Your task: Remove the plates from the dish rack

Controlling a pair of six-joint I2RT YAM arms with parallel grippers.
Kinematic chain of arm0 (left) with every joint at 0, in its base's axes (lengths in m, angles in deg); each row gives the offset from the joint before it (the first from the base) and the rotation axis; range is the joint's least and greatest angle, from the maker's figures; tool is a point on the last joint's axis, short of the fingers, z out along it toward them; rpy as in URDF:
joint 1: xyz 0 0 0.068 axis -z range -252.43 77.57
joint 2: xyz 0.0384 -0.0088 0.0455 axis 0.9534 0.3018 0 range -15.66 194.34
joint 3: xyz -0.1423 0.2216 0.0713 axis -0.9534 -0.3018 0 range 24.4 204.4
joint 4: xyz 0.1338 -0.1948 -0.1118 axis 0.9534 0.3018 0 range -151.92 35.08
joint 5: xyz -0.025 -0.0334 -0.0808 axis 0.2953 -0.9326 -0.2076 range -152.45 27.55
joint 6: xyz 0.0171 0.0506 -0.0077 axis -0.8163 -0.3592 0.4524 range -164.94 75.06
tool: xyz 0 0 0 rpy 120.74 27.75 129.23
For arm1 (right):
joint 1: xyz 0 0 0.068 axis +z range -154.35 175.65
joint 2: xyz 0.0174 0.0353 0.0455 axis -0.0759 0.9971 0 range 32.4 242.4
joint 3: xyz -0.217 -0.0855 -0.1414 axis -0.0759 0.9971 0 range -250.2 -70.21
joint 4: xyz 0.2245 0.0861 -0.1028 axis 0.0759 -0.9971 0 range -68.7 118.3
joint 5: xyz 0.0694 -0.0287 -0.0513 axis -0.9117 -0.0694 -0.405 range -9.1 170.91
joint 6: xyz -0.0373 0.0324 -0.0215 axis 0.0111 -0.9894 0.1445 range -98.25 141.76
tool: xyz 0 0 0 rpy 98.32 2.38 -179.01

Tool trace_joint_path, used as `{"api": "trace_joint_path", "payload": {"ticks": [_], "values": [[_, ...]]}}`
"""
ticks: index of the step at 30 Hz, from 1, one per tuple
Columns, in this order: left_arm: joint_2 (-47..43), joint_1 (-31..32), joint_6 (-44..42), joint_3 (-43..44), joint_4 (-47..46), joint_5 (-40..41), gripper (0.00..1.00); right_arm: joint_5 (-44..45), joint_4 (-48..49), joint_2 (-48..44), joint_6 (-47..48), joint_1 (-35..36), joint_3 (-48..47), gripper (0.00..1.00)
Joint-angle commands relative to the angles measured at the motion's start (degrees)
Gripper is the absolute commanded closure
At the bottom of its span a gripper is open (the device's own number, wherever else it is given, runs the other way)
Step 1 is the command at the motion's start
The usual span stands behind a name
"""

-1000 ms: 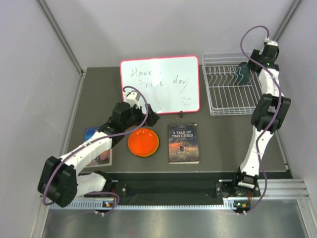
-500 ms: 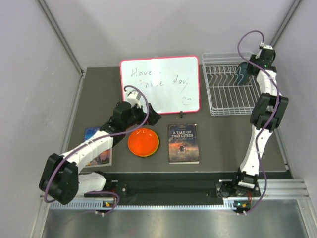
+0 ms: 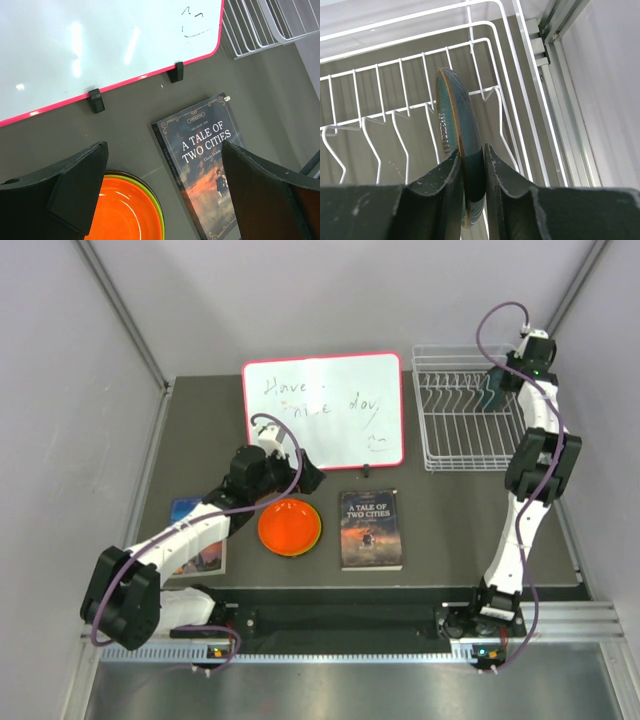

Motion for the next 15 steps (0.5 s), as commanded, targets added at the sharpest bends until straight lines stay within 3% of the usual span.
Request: {"api": "trace_joint_path", "payload": {"ticks": [1,8,15], "values": [[-0.45,-0.15,0.59,-1.38,-4.06,0.63,0.01,2.54,1.47,-0.82,0.55,0.92,-1.02,1.00],[-0.36,-0.06,0.42,-1.38,-3.80,2.65,0.01,15.79,13.95,-13.04,5.12,4.52,11.97,1.00],[-0.80,-0.06,-0.55,-1.12,-2.66,4.49,0.01,19.94,17.30,-18.66,7.06,5.67,14.36,1.00]]}}
